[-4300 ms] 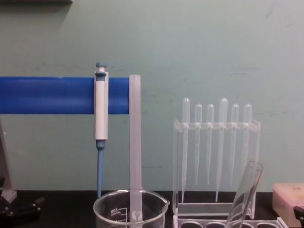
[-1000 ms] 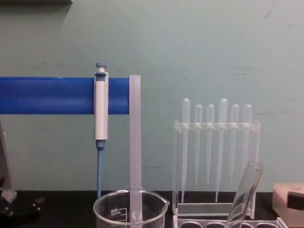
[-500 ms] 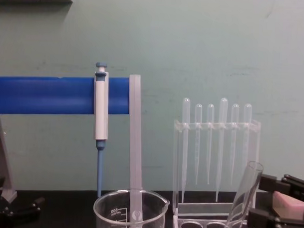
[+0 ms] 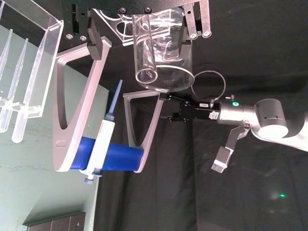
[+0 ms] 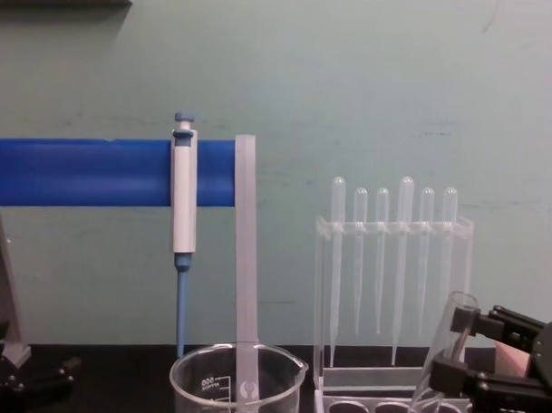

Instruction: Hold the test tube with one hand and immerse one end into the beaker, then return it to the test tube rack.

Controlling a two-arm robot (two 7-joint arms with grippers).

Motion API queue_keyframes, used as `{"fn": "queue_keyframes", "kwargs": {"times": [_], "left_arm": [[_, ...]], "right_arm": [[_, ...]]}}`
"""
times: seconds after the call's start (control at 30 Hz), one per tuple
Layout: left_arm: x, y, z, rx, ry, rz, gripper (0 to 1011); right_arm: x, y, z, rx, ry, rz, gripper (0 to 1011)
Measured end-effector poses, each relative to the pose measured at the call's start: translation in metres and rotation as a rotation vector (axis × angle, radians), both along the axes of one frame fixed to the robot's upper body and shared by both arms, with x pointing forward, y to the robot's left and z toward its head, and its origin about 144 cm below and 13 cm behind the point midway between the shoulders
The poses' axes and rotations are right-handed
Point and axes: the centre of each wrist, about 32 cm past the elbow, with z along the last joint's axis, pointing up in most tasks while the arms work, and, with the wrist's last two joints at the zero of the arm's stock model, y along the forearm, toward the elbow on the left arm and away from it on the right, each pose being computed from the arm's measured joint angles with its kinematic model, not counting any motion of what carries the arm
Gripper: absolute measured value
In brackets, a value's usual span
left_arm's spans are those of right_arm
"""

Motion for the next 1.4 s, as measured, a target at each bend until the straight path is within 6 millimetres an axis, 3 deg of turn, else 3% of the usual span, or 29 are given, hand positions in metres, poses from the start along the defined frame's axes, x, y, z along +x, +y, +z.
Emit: {"fn": "queue_keyframes", "kwargs": {"times": [0.8,1.0,1.4], "left_arm": [[0.0000,0.0000,0.0000,0.000,0.000,0.000,1000],[0.0000,0.0000,0.0000,0.000,0.000,0.000,1000],[0.0000,0.0000,0.0000,0.000,0.000,0.000,1000]], "right_arm": [[0.0091,0.0053,-0.0011,0.000,0.004,0.021,997],[0.0089,0.0052,-0.0011,0.000,0.004,0.020,883],[0.0086,0.0047,-0.0010,0.000,0.003,0.018,536]]}}
